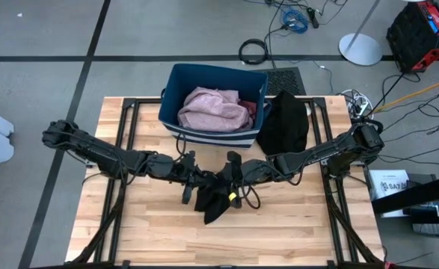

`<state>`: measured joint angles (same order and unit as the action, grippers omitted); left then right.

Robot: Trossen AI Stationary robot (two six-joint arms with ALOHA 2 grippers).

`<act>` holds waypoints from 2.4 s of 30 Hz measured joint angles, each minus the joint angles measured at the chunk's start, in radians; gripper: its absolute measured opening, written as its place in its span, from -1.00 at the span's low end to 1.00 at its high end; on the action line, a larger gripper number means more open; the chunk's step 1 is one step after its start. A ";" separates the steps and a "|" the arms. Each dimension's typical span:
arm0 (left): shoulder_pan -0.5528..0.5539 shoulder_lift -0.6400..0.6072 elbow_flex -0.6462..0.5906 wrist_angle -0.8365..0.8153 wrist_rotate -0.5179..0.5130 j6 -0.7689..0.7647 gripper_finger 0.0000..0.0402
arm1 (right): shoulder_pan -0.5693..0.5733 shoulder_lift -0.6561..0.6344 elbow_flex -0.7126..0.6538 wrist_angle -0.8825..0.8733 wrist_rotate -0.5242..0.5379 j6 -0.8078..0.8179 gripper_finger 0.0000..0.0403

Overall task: Sort clothes
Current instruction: Put the black boxer into the blue laundry organizer

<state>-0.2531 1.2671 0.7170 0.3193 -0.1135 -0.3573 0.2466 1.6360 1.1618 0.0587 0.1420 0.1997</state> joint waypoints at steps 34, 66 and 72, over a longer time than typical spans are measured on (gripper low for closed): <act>0.004 -0.329 -0.002 -0.517 -0.295 0.055 -0.07 | -0.030 -0.230 0.008 -0.166 0.207 -0.349 -0.99; 0.004 -0.351 -0.004 -0.519 -0.323 0.084 -0.07 | 0.062 0.047 0.009 -0.316 0.182 0.465 -0.99; 0.004 -0.351 -0.004 -0.520 -0.350 0.084 -0.07 | 0.054 0.091 0.008 -0.394 0.113 0.549 -0.88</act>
<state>-0.2489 0.9161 0.7128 -0.2005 -0.4640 -0.2729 0.3004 1.7269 1.1702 -0.3350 0.2546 0.7490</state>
